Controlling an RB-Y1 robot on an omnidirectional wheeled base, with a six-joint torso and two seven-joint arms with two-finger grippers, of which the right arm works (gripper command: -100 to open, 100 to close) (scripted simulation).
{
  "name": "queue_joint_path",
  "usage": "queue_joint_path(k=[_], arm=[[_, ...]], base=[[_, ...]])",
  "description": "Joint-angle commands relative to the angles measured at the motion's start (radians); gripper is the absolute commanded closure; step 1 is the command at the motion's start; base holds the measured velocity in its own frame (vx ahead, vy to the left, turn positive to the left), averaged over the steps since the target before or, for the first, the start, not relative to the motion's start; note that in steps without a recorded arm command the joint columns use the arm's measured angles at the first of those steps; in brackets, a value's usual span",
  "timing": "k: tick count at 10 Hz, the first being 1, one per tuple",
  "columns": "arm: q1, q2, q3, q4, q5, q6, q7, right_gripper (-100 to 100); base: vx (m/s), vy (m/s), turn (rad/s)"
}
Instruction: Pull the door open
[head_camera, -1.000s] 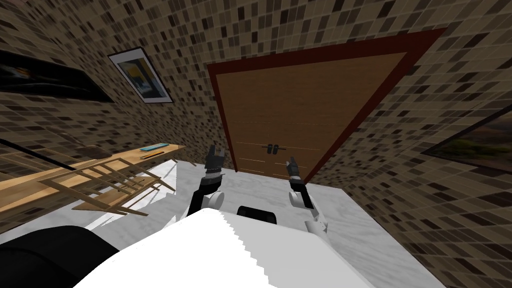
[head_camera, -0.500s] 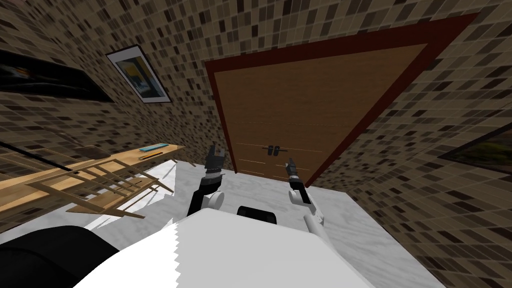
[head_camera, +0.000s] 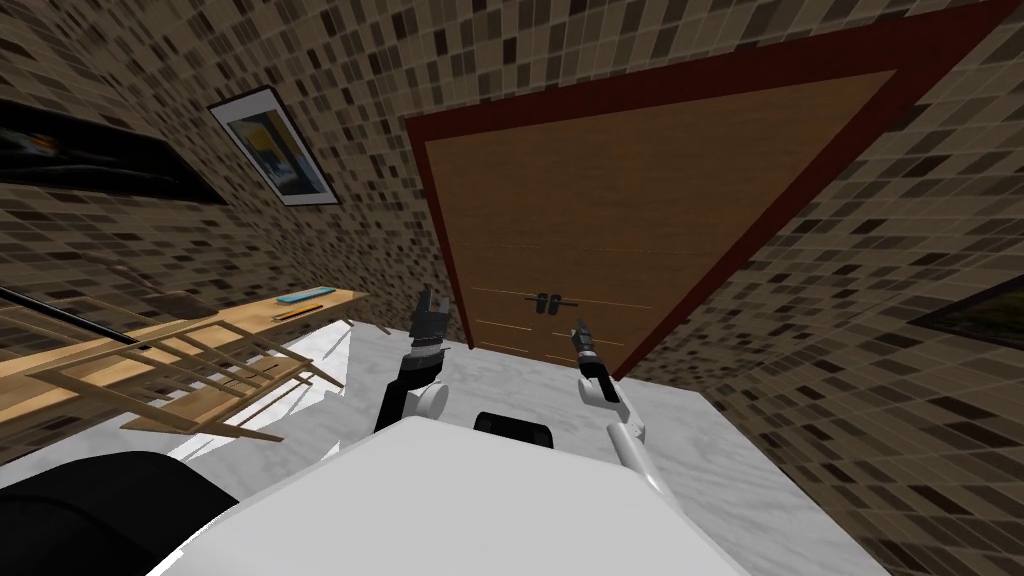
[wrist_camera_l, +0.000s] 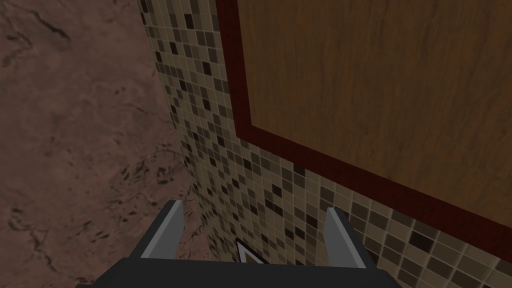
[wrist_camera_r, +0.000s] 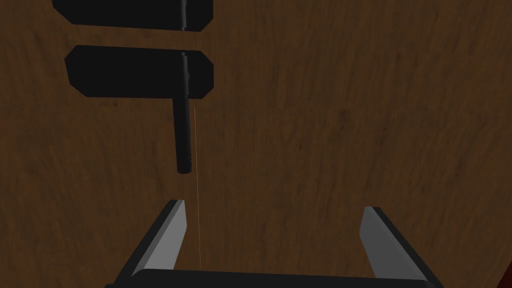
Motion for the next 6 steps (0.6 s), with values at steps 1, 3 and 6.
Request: queue_joint_path(k=[1,3,6], arm=[[-0.026,-0.004,-0.003,0.050,-0.006,0.006,-0.004,-100],[-0.040,-0.008,-0.004,0.081,-0.011,0.009,-0.007,-100],[-0.075,-0.020,-0.008,0.154,-0.022,0.018,-0.015,-100]], base=[[0.100,-0.010,0.020],[0.062,-0.002,0.011],[0.091,-0.020,0.019]])
